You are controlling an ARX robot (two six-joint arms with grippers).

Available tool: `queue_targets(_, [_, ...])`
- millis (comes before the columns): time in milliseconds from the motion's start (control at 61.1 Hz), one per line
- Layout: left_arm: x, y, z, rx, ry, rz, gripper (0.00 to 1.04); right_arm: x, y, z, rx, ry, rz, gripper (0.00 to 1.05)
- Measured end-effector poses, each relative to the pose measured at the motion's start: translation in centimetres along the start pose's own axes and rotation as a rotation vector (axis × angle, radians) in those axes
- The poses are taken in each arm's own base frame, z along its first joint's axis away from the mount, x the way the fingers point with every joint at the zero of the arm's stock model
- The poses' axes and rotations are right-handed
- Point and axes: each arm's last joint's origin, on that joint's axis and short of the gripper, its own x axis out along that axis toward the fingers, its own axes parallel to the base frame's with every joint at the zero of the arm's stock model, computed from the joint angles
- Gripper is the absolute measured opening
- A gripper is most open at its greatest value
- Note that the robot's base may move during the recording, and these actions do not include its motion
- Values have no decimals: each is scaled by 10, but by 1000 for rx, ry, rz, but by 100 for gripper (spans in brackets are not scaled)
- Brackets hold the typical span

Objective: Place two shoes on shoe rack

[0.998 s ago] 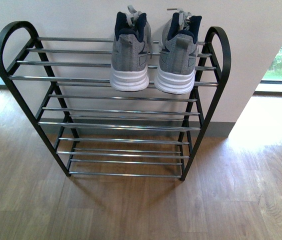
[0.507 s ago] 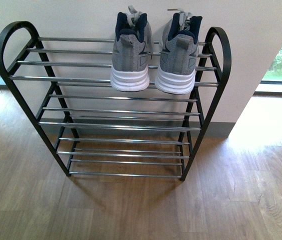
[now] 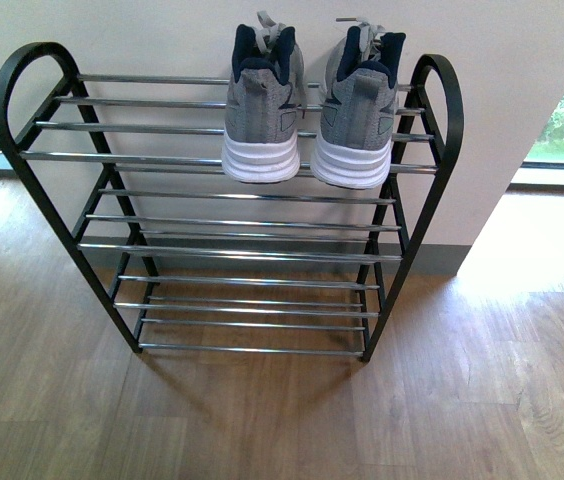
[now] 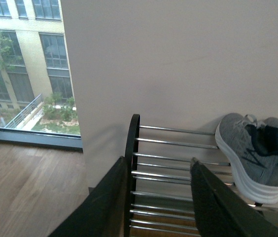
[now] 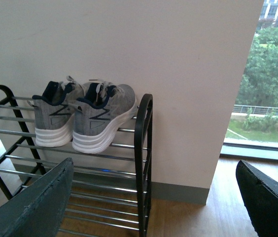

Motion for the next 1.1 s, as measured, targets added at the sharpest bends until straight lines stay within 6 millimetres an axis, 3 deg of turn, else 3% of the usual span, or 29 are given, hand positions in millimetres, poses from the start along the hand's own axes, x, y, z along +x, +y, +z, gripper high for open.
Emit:
queue_targets(164, [-9, 0, -16, 10, -3, -1, 1, 0, 0, 0, 0, 0, 0, 95])
queue_targets(1096, [-37, 2, -52, 19, -25, -2, 1, 0, 0, 0, 0, 0, 0, 95])
